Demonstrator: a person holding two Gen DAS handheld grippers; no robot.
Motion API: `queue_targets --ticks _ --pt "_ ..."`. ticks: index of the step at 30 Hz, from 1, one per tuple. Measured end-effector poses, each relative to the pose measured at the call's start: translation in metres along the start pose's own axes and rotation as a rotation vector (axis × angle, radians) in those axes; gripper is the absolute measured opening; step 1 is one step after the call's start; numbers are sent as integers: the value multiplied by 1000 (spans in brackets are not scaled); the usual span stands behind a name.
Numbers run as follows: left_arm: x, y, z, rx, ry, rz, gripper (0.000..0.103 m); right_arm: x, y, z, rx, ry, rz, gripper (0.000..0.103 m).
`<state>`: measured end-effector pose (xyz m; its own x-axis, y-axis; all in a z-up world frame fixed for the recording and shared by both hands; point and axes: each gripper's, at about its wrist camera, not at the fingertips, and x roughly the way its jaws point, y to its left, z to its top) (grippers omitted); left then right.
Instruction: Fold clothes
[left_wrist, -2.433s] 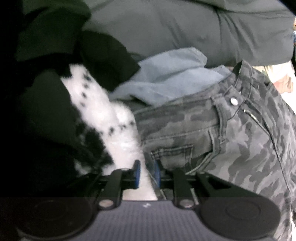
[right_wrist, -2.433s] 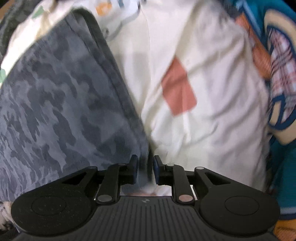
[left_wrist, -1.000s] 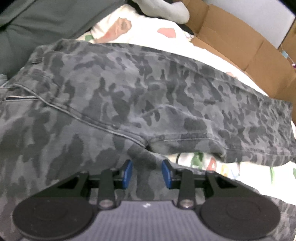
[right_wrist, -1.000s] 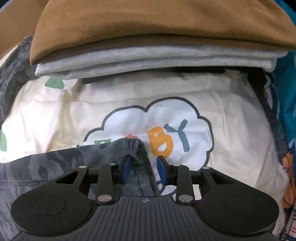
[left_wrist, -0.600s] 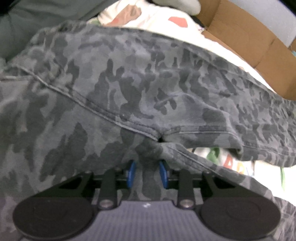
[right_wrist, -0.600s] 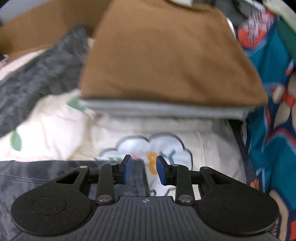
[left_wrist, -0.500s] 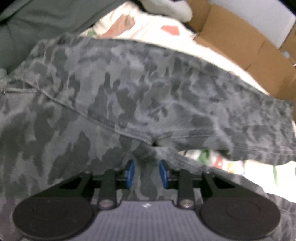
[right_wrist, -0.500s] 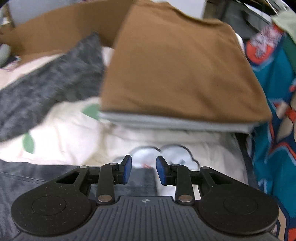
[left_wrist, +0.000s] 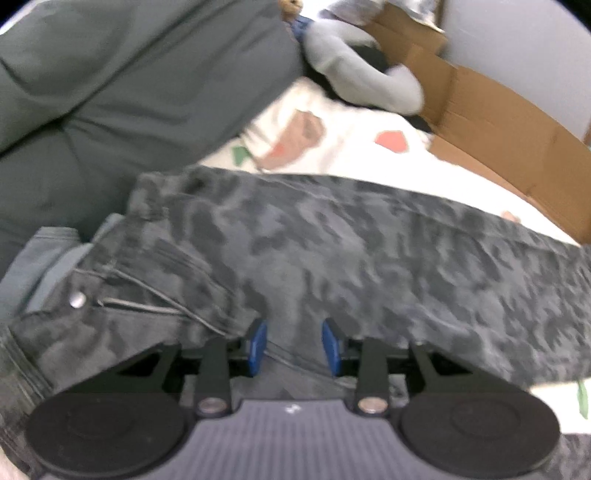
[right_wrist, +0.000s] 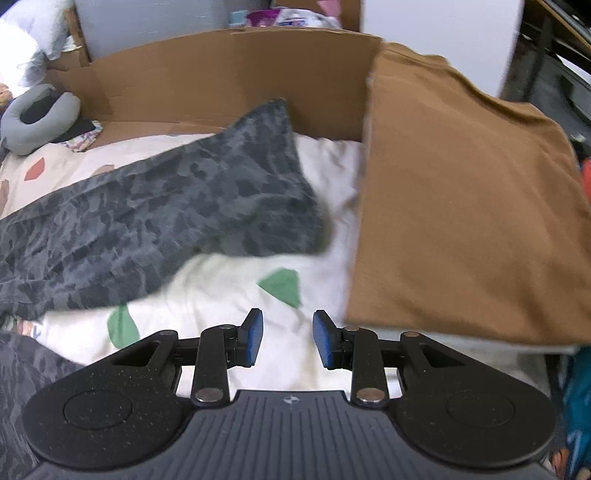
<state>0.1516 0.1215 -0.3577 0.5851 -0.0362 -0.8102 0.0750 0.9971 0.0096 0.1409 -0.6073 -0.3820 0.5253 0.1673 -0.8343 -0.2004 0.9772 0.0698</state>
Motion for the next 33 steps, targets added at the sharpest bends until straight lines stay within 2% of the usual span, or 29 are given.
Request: queue_targets --ticks 3,10,16,25,28,30,33 --pt "14 7 12 20 -12 4 43 17 25 21 -34 -4 33 38" --pt "49 3 51 157 -22 15 44 67 96 79 -160 -15 105 38" --pt "81 -8 87 245 -13 32 44 106 142 115 -206 -9 142 38" --pt "135 15 132 261 13 86 44 161 203 152 -299 -2 187 38" --pt "149 27 140 218 37 84 44 175 223 162 -342 -12 207 39" --pt "156 37 143 140 54 59 48 185 234 169 -354 -8 224 39" --pt "167 52 148 19 76 20 49 199 253 178 -389 -6 245 40"
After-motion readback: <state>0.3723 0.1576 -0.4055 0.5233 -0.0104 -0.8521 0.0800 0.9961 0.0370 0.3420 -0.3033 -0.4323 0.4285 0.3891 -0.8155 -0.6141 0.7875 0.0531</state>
